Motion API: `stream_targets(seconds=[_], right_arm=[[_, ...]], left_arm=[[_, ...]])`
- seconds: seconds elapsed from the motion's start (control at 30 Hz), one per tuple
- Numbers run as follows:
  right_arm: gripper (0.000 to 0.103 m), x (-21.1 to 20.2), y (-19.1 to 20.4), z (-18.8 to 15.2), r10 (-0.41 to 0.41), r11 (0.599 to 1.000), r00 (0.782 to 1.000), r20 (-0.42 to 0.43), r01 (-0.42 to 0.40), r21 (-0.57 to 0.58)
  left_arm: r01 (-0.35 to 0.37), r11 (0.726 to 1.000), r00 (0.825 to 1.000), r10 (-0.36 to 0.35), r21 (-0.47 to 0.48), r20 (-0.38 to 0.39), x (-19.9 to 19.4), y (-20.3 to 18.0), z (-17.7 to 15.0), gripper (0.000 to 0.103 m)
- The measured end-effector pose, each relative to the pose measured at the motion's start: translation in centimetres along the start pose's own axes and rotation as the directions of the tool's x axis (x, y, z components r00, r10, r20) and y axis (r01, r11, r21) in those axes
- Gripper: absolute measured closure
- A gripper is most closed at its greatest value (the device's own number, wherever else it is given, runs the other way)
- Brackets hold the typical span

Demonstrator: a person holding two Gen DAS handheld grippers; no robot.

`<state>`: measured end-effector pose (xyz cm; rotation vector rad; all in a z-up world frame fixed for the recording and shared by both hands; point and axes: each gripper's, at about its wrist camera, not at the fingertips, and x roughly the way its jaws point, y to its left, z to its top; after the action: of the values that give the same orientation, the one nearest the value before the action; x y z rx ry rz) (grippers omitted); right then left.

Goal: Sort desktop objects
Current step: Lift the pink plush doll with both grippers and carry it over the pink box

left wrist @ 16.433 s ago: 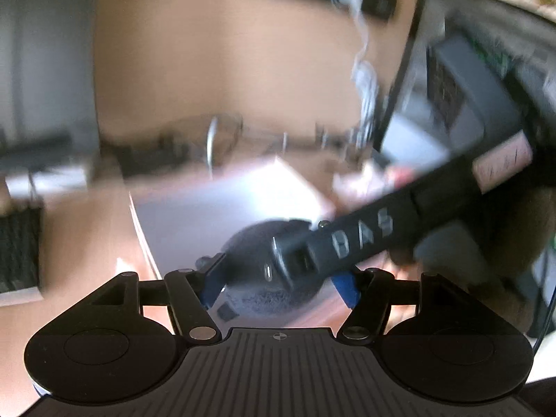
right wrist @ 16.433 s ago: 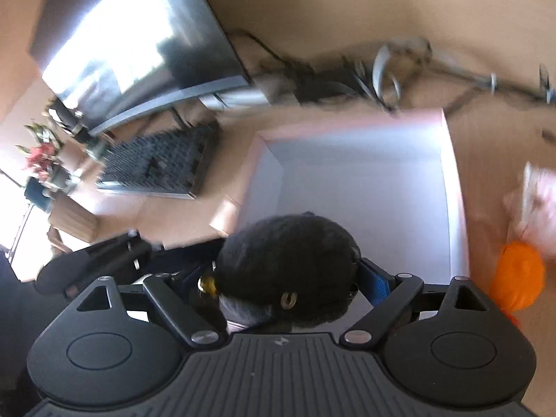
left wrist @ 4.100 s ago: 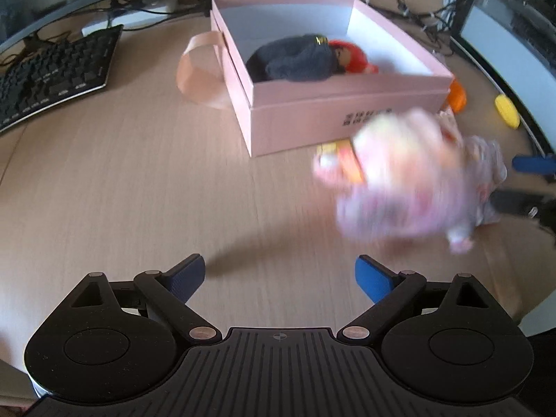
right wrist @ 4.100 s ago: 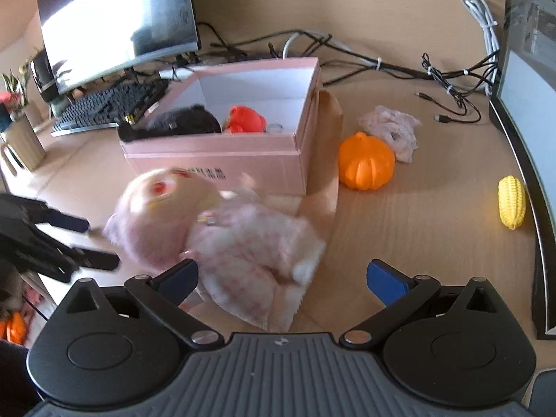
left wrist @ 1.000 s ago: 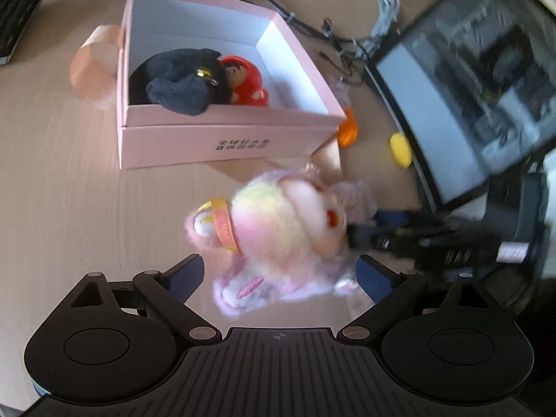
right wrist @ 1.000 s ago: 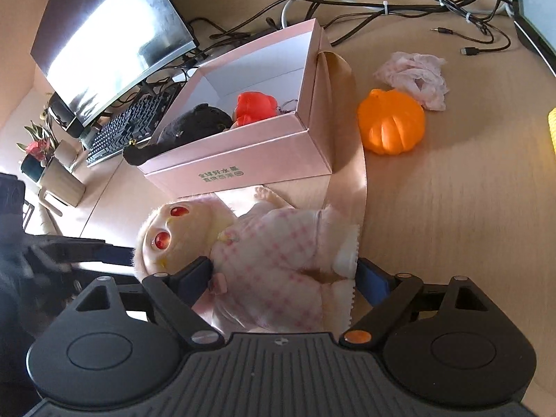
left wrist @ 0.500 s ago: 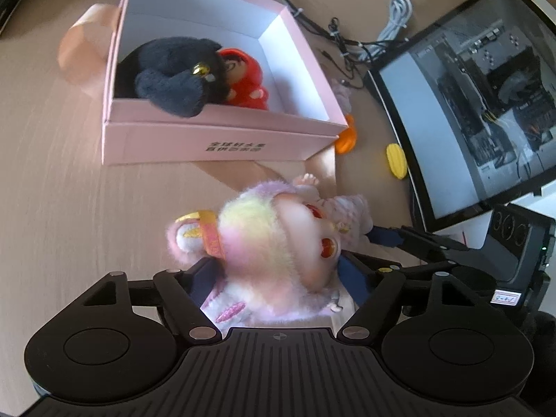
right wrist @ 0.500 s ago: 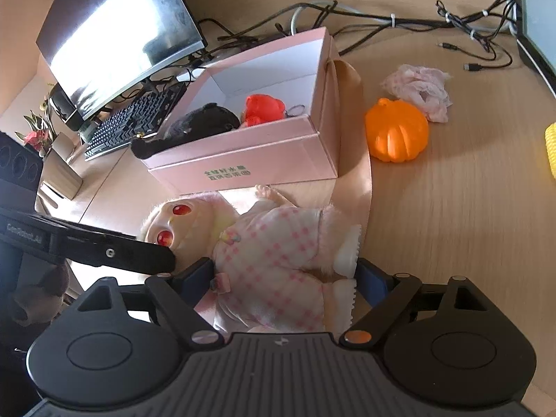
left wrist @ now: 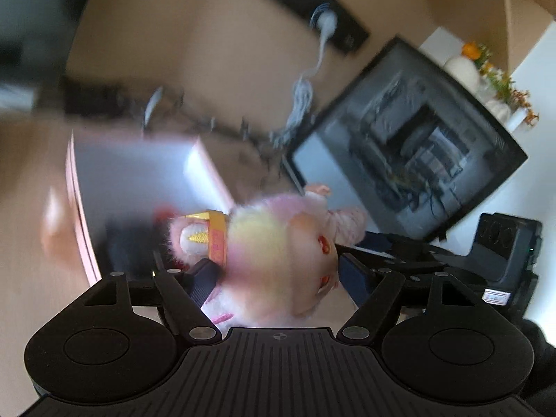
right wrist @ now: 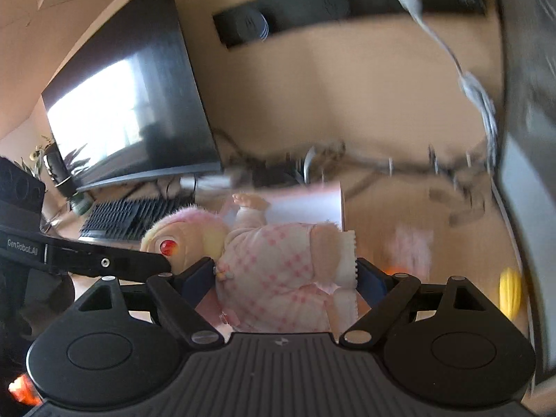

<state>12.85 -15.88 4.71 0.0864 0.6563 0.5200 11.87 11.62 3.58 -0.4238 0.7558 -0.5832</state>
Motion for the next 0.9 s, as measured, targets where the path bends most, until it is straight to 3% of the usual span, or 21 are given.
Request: stream_targets(seconds=[0.2, 0.37, 0.43, 0.67, 0.9], right_arm=[[0.016, 7.7, 0.7, 4.6, -0.047, 0.993, 0.999, -0.011, 0.045, -0.106], [0.017, 15.4, -1.3, 4.7, 0.001, 0.991, 0.995, -0.103, -0.015, -0.133], [0.017, 17.9, -2.4, 4.5, 0.022, 0.991, 0.989, -0.147, -0.041, -0.126], [0.017, 21.7, -3.6, 4.7, 0.056, 0.984, 0.969, -0.24, -0.095, -0.153], [0.018, 22.6, -3.0, 4.3, 0.074, 0.979, 0.966, -0.247, -0.118, -0.168]], left_arm=[[-0.065, 0.995, 0.998, 0.065, -0.082, -0.004, 4.1, 5.2, 5.3, 0.022], [-0.191, 0.958, 0.98, 0.175, -0.212, -0.09, 8.7, 9.9, 6.1, 0.023], [-0.231, 0.947, 0.97, 0.206, -0.223, -0.127, 9.9, 10.9, 6.3, 0.022], [-0.313, 0.92, 0.942, 0.269, -0.236, -0.2, 12.1, 12.3, 6.5, 0.023], [-0.362, 0.904, 0.926, 0.319, -0.229, -0.204, 12.1, 12.5, 6.8, 0.023]])
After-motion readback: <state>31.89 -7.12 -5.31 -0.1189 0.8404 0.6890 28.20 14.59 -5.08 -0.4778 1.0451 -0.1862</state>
